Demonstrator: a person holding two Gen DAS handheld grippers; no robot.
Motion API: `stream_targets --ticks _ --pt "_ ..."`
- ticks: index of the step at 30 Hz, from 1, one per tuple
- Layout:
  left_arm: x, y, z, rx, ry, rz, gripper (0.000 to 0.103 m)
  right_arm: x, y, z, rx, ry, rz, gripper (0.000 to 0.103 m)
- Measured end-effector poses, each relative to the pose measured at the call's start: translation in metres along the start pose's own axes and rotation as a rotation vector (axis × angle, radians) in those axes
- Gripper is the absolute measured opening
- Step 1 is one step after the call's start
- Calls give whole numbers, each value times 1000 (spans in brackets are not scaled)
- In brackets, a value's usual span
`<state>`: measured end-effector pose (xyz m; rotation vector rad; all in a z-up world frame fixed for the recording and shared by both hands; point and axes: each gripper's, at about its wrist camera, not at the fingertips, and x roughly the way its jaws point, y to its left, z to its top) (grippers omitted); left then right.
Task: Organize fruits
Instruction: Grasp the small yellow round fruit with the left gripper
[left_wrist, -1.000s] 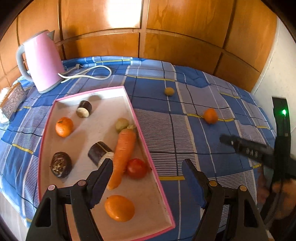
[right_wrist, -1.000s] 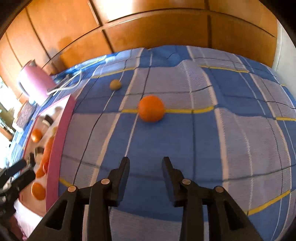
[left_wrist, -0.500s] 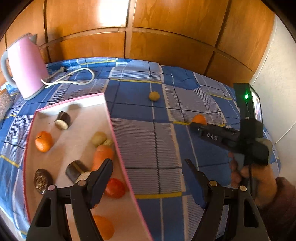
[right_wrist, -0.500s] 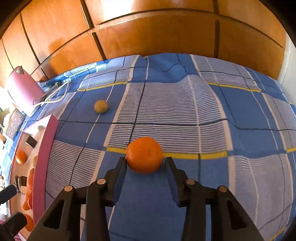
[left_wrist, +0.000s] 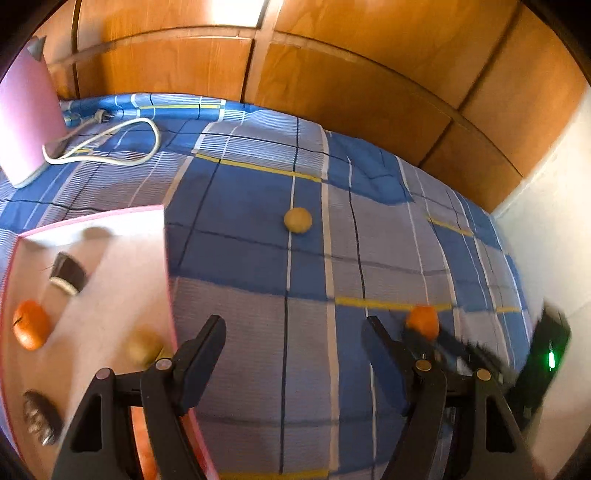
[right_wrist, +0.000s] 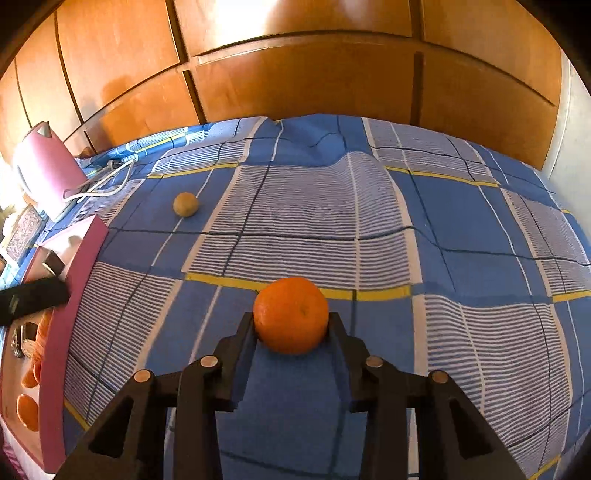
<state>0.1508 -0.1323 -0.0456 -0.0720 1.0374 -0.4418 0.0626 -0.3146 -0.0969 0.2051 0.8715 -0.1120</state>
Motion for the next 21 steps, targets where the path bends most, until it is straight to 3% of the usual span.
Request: stream_targets --ticks 7,21 --pt "37 -10 36 10 9 12 37 0 -1 0 -9 -9 5 38" --pt "106 -12 74 -2 48 65 37 2 -3 0 3 -11 29 39"
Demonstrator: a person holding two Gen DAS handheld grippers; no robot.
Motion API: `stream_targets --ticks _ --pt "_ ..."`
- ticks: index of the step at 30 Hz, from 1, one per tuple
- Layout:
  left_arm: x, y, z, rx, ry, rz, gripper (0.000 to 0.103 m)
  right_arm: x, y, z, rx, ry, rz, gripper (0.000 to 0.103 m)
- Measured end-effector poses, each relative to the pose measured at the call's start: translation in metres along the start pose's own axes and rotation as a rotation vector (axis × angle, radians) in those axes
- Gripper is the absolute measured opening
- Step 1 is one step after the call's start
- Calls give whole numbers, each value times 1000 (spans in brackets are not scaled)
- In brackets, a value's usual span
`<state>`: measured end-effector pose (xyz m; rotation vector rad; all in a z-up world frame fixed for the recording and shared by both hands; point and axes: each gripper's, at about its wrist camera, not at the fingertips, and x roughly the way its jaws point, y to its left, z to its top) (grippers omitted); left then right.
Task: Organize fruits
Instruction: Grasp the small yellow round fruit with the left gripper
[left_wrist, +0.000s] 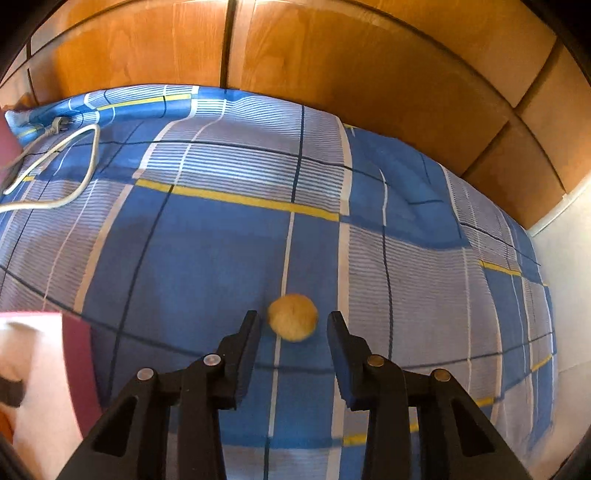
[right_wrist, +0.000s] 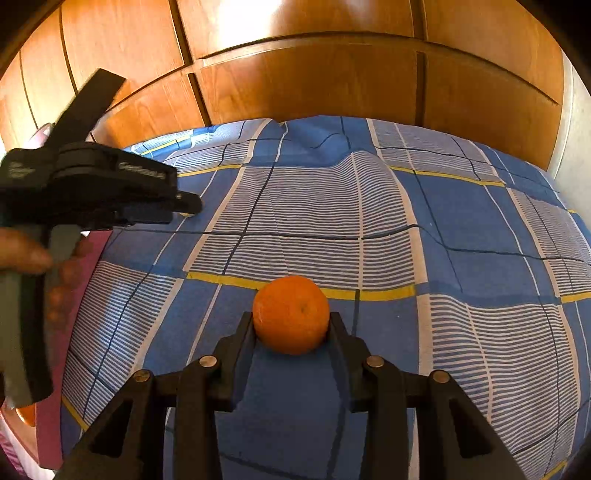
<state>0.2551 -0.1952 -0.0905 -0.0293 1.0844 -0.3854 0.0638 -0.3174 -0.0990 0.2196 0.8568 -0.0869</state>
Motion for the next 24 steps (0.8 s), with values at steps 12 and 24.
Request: stream_targets --ticks 12,24 --pt "-14 -7 -28 58 -4 -17 27 3 -6 0 20 9 39 39" --pt "-56 -19 -114 124 15 -12 27 2 -8 0 28 5 54 39"
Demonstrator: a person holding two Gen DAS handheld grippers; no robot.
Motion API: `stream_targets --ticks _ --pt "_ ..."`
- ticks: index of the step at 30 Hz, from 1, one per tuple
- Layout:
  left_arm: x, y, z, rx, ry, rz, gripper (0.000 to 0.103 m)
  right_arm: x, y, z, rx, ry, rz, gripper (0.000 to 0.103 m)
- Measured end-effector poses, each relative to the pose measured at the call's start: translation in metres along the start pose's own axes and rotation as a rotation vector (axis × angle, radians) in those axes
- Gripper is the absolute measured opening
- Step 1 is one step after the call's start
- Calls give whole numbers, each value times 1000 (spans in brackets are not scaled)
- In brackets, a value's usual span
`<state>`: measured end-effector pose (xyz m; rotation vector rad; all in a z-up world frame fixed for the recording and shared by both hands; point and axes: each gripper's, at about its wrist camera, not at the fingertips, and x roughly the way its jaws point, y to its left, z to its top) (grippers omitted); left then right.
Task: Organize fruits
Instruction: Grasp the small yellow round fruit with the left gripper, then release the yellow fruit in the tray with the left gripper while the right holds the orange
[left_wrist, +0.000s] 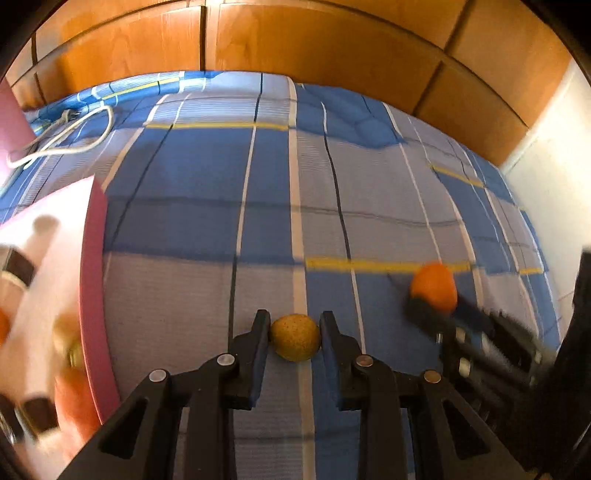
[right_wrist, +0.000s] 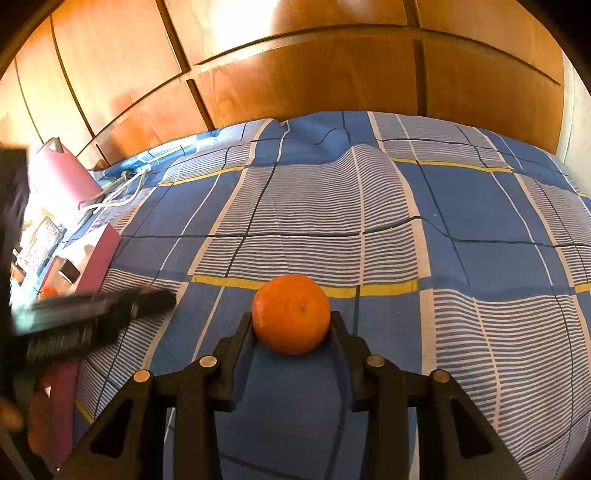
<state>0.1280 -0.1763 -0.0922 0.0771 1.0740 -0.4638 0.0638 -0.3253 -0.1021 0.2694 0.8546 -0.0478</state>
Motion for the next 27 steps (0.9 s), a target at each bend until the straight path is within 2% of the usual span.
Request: stream_targets --ticks 5,11,27 --pt "-11 -6 -22 18 -24 9 27 -7 4 -5 -31 10 -27 38" --pt "-24 -13 -33 49 -40 -2 27 -21 8 -22 -55 16 -45 38" --pt "-104 -10 -54 58 -188 -41 27 -37 26 -45 -67 18 -62 38"
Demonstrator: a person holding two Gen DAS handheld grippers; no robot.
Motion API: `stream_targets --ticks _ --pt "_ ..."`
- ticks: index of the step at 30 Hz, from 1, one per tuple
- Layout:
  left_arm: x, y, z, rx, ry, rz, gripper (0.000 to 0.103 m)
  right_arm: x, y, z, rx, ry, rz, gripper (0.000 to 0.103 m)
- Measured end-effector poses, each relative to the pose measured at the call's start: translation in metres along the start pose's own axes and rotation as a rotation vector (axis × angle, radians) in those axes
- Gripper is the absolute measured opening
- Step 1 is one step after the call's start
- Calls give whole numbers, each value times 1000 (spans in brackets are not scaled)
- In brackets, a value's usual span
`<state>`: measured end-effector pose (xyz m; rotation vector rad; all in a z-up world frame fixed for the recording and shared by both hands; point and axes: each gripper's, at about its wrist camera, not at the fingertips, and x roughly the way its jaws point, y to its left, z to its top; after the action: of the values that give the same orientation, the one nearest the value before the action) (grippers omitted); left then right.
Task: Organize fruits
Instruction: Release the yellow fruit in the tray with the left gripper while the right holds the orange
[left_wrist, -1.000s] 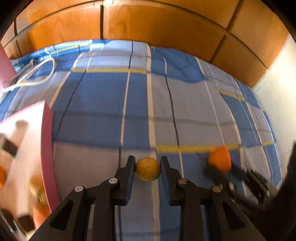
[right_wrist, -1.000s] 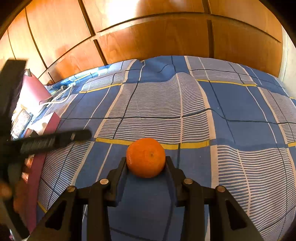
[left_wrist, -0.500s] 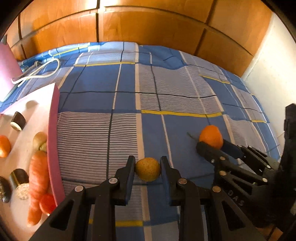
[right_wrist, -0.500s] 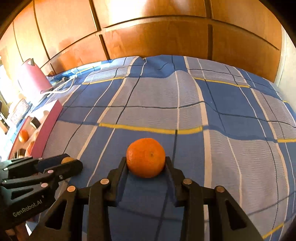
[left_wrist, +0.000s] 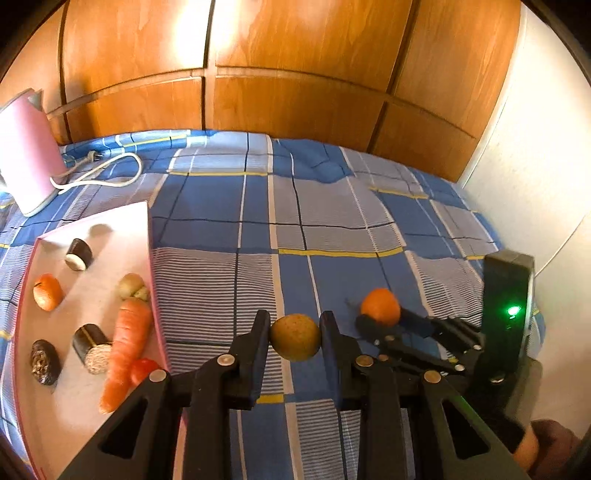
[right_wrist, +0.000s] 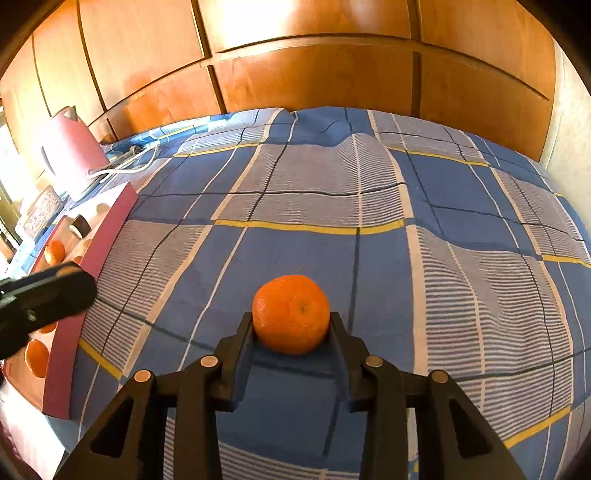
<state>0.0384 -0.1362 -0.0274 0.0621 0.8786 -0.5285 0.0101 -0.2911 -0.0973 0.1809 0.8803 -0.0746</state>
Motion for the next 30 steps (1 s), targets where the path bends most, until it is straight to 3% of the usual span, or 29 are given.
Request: stream_targets --ticks 11,22,30 --pt "-43 40 -2 -60 -90 73 27 -1 21 -7 -54 12 -1 38" --pt "-57 109 -18 -177 -101 213 27 0 26 -7 -75 18 -22 38" --pt "-48 139 -33 -239 -58 277 28 2 30 -4 -85 26 -34 38"
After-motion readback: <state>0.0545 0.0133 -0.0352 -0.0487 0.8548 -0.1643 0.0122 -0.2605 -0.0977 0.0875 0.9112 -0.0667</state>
